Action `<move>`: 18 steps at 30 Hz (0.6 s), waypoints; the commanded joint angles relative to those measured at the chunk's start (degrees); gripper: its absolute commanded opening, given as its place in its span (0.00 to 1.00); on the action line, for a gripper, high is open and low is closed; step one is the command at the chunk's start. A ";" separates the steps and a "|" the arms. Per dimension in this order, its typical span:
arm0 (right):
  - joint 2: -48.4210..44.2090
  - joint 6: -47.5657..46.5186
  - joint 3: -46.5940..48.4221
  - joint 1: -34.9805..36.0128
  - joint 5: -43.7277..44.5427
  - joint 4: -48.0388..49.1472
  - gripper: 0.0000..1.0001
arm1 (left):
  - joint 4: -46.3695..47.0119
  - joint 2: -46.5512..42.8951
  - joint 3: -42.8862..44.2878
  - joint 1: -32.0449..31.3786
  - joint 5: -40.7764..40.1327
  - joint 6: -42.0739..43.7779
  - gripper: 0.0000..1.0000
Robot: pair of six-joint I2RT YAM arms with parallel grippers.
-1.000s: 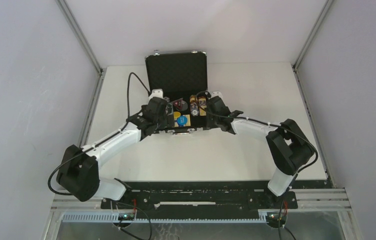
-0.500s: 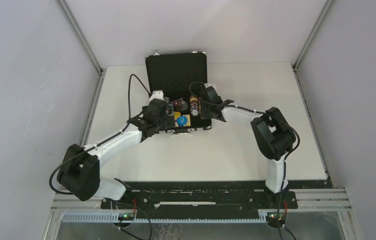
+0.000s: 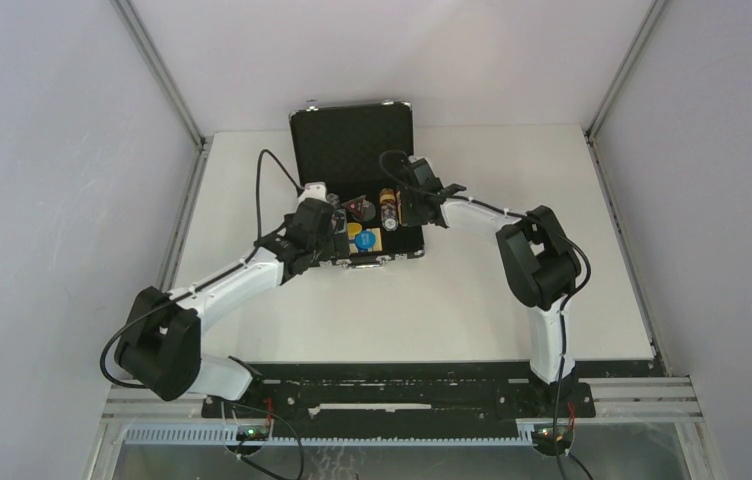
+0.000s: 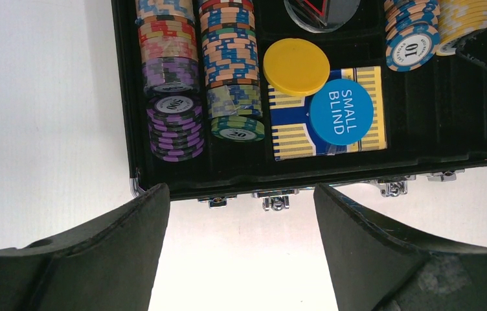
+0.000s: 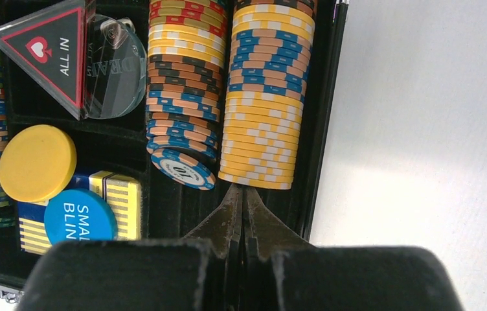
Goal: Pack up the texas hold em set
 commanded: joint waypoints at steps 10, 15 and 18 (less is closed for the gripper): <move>-13.69 -1.76 -3.98 2.04 1.24 3.04 0.04 | 2.21 -2.15 -1.55 0.26 1.69 -0.17 0.86; -10.47 -2.55 0.16 -1.51 -0.79 5.53 0.30 | 3.50 -4.09 -3.04 0.39 -0.82 -1.88 0.87; -7.43 -5.14 4.84 -2.98 1.82 6.50 0.47 | 5.28 -5.67 -5.19 1.23 -1.81 -3.19 0.91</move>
